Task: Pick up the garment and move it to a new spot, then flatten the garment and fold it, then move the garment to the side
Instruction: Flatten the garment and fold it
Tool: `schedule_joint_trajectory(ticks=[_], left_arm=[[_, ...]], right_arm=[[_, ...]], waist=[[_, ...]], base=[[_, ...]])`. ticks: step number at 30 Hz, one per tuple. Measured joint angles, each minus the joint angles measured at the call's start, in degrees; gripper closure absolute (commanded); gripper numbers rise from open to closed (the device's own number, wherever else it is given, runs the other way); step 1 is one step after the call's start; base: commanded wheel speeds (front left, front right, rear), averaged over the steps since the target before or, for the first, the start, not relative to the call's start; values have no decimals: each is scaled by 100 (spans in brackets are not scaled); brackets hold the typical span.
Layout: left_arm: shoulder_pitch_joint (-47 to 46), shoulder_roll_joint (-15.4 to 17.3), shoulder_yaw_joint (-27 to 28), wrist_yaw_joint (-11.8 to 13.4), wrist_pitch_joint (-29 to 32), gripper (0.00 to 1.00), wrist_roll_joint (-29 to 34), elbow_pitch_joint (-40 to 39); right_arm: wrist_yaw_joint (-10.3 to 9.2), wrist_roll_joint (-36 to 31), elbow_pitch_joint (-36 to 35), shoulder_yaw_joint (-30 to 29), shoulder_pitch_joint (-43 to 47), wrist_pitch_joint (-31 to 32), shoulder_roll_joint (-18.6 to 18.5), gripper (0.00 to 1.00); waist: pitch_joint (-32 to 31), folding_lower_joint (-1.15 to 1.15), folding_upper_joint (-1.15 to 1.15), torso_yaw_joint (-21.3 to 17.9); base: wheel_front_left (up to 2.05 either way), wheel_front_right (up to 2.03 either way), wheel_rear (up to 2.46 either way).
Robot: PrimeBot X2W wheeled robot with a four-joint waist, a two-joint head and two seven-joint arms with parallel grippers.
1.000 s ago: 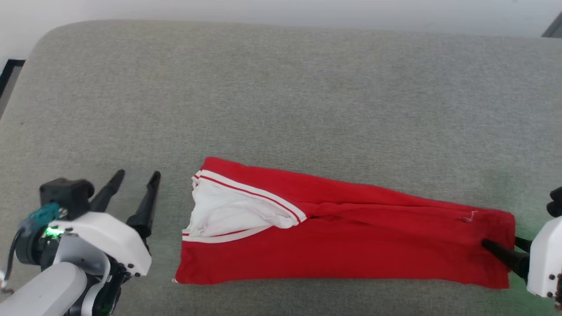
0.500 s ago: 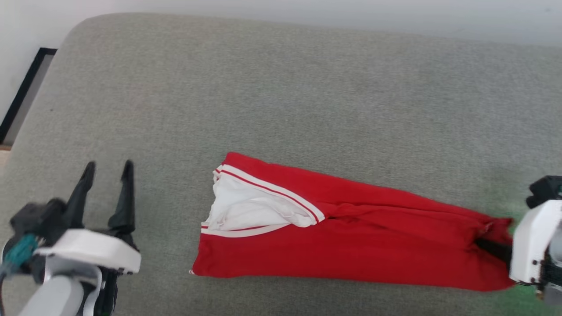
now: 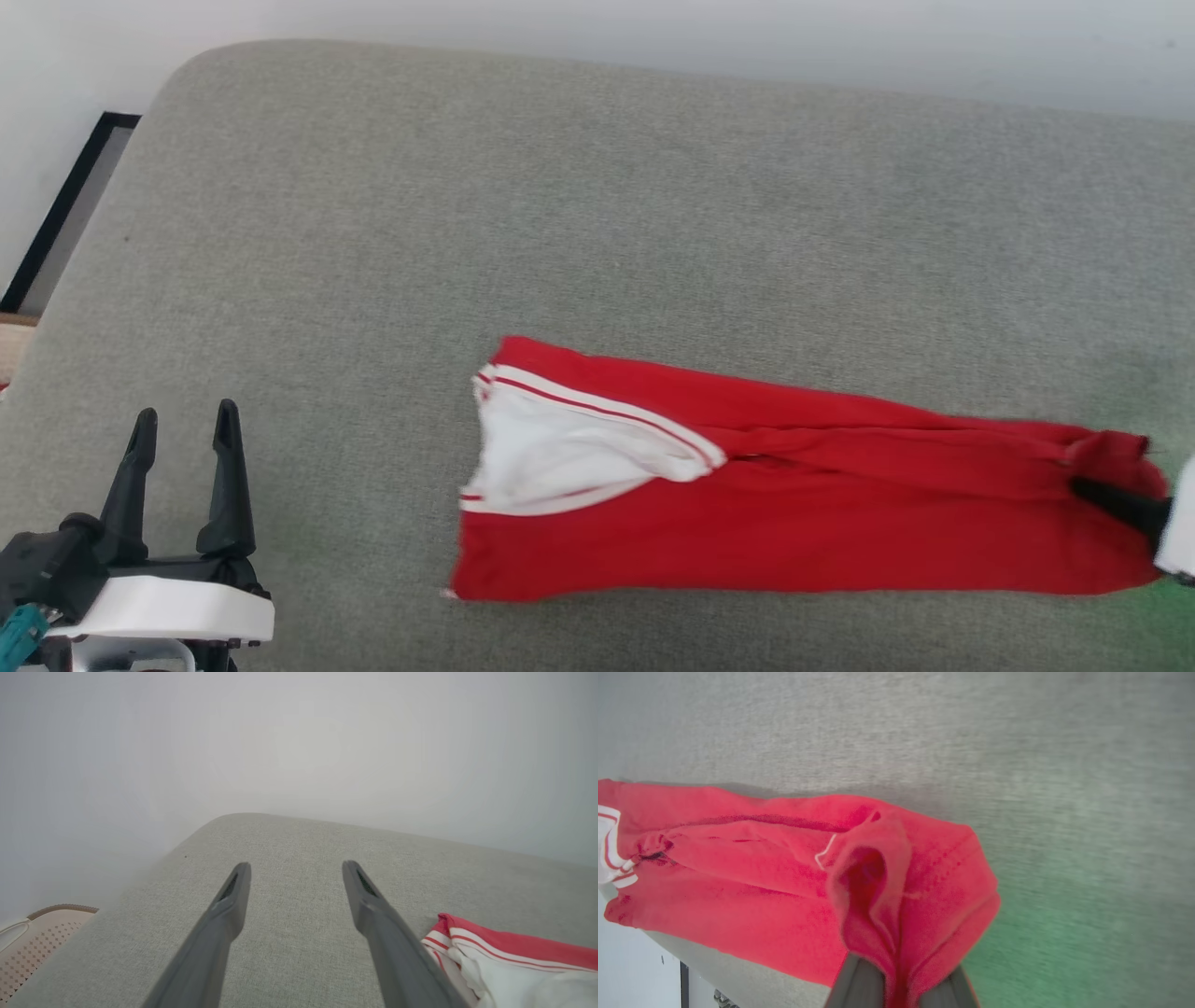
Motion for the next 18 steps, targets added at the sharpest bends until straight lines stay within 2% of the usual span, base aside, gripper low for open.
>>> schedule_joint_trajectory(ticks=[4,8,14,18], left_arm=[[9,-212,233,-138,0,0,257,-25],[14,-315,286,-164,0,0,396,-76],[10,-283,103,-165,0,0,394,-163],[-2,-279,94,-165,0,0,378,-194]], right_arm=[[0,-56,312,-312,-9,-77,-212,100],[0,-153,750,-595,-127,-205,-437,100],[0,-503,1506,-768,-455,-553,-708,100],[0,-550,1756,-694,-656,-589,-813,100]], waist=[[-15,0,0,-104],[-11,0,0,-233],[26,0,0,-416],[59,0,0,-535]], base=[[0,0,0],[0,0,0],[0,0,0],[0,0,0]])
